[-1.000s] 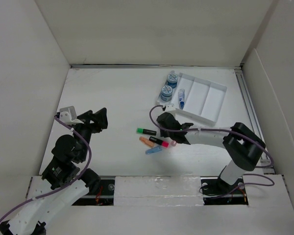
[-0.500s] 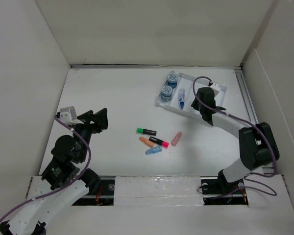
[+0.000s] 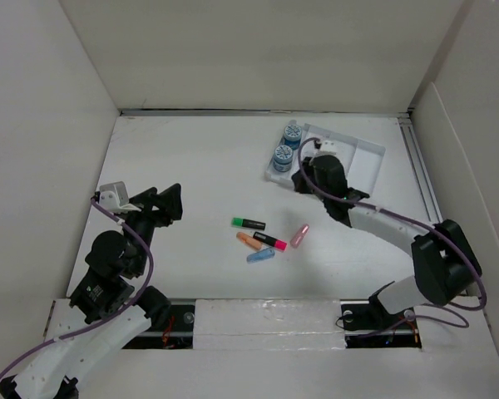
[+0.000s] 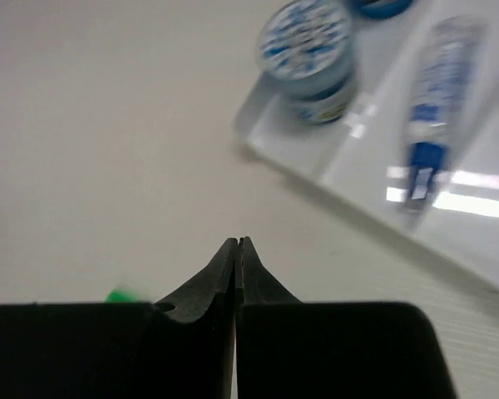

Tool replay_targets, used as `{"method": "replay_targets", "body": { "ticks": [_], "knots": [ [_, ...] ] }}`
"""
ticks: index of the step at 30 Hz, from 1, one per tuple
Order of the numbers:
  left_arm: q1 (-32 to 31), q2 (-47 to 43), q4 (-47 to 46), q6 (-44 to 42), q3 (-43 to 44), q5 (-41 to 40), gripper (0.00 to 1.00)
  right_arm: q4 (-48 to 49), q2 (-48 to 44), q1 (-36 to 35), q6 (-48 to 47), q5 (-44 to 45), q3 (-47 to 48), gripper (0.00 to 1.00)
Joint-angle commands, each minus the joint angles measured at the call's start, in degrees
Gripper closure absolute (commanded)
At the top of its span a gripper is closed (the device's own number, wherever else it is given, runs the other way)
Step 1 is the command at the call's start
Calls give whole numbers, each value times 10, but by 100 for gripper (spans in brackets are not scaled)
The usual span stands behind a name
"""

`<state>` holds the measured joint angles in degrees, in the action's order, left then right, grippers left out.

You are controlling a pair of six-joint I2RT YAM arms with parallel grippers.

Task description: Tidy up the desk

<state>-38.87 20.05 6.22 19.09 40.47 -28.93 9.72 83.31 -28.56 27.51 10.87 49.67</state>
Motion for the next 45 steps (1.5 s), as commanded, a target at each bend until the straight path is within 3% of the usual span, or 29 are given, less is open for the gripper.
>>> {"method": "replay_targets", "body": {
  "ticks": [1,3,6,9,16,26,29,30,33,36,38,41,42,45],
  "knots": [
    [2,4,-21,-5,-3,-2,36,4,34,-97,-65,-83,-9,99],
    [2,6,-20,-5,-2,1,36,-14,66,-134,-82,-79,2,93],
    [2,10,-22,-5,-3,-2,36,-36,91,-189,-100,-88,17,75],
    [2,13,-21,-5,-2,1,36,-56,115,-221,-116,-53,38,36],
    [2,10,-20,-5,-3,-2,36,-115,177,-221,-130,17,94,28],
    [2,10,-19,-5,-2,2,35,-152,241,-221,-142,20,154,33],
    [2,8,-22,-6,-3,-1,36,-157,245,-221,-135,61,164,50],
    [2,10,-22,-6,-3,-1,36,-154,247,-221,-133,67,172,61],
    [2,8,-20,-6,-2,4,36,-149,256,-221,-133,66,187,81],
    [2,8,-21,-6,-4,0,36,-150,254,-215,-129,56,196,89],
    [2,8,-19,-5,-3,3,36,-148,244,-209,-132,39,197,88],
    [2,6,-22,-6,-3,1,36,-154,231,-204,-135,37,196,66],
    [2,8,-22,-5,-3,1,36,-156,230,-199,-137,35,194,50],
    [2,8,-22,-5,-2,6,36,-151,236,-191,-141,25,197,43]
  ]
}}
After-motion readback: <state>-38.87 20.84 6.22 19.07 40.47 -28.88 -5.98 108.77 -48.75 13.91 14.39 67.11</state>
